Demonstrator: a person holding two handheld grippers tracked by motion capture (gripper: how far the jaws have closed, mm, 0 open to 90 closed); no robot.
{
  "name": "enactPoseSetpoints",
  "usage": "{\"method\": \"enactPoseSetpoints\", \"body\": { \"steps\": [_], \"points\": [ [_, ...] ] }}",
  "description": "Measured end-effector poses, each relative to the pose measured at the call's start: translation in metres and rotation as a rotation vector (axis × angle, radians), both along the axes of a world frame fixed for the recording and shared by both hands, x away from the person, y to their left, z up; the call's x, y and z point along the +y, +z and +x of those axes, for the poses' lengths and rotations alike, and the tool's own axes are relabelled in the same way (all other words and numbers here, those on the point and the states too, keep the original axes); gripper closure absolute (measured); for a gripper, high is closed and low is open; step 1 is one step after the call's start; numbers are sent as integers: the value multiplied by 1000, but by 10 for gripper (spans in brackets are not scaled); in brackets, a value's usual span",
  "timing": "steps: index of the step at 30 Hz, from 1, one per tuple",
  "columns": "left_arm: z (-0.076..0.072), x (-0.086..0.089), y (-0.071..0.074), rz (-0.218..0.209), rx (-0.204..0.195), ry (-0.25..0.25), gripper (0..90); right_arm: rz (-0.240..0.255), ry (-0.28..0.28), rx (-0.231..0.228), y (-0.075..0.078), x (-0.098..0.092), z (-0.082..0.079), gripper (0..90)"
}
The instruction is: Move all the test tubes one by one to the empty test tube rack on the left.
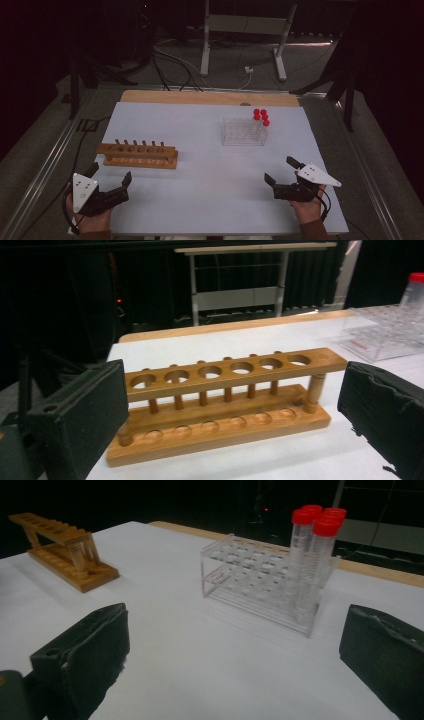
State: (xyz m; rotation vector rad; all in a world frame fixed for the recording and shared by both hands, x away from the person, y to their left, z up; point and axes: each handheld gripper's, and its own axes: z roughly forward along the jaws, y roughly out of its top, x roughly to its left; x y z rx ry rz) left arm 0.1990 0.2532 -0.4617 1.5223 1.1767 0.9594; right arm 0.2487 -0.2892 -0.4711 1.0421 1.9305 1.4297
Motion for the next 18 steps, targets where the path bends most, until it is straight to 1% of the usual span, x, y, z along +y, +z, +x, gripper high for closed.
{"method": "enactPoseSetpoints", "body": {
  "steps": [3, 7, 9, 10, 11, 13, 14, 15, 18],
  "points": [
    [1, 3, -1, -16, 6, 18, 8, -4, -6, 0, 1, -1, 0, 0],
    [1, 4, -1, -22, 8, 32, 8, 7, -7, 7, 4, -2, 0, 0],
    [2, 5, -2, -29, 12, 34, 8, 9, -5, -2, 10, -3, 0, 0],
    [2, 5, -2, -29, 12, 34, 8, 9, -5, -2, 10, -3, 0, 0],
    [2, 5, -3, -32, 13, 36, 8, 8, -10, -4, 16, -3, 0, 0],
    [2, 4, -4, -30, 20, 38, 8, 19, -3, 3, 23, -4, 3, 0],
    [2, 4, -4, -30, 20, 38, 8, 19, -3, 3, 23, -4, 3, 0],
    [3, 4, -4, -30, 21, 37, 8, 17, -1, -2, 29, -3, 6, 0],
    [4, 2, -5, -23, 26, 33, 8, -3, -5, -5, 38, -2, 13, 0]
  ]
}}
